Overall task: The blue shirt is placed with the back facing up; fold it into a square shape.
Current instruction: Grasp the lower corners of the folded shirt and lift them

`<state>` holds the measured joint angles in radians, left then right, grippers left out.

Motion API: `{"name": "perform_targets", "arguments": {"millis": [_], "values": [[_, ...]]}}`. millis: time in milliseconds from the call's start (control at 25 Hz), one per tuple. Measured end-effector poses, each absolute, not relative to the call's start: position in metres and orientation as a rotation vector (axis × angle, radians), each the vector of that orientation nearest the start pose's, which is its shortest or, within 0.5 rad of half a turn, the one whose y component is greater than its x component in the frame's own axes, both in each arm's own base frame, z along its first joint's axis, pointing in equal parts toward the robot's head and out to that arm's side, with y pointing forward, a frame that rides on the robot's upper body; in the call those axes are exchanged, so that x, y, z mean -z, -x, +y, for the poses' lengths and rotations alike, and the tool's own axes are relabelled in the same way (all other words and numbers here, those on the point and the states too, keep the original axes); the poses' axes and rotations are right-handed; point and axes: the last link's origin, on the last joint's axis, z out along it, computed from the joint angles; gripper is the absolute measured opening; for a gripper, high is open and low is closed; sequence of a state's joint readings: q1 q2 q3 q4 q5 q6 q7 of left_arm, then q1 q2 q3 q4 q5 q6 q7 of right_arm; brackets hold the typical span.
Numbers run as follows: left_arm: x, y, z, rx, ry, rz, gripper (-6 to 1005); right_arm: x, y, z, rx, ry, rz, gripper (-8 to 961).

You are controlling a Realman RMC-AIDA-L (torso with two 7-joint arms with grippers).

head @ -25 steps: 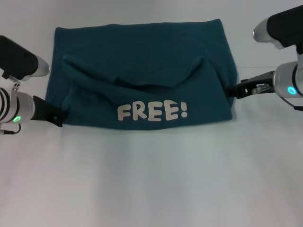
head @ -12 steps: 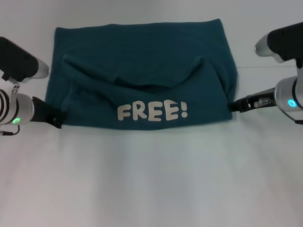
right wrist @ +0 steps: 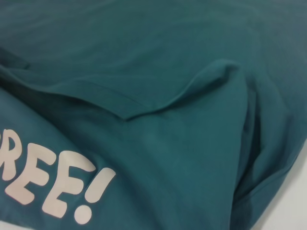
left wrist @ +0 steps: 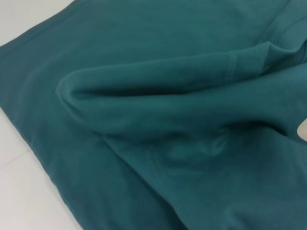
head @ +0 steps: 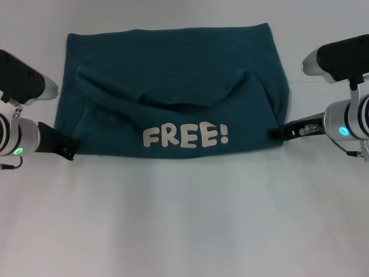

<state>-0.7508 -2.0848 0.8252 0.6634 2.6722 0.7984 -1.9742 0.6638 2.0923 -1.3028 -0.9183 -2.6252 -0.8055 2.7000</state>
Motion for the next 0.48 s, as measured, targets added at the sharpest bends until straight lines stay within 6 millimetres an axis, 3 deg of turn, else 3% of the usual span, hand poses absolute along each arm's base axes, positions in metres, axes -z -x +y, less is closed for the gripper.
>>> {"name": "perform_targets", "arguments": {"millis": [480], "values": [[-0.0066, 0.2899, 0.4337, -0.245, 2.257, -0.755, 57, 0.0251, -0.2374, 0.4381, 0.06, 2.094, 1.061, 593]]}}
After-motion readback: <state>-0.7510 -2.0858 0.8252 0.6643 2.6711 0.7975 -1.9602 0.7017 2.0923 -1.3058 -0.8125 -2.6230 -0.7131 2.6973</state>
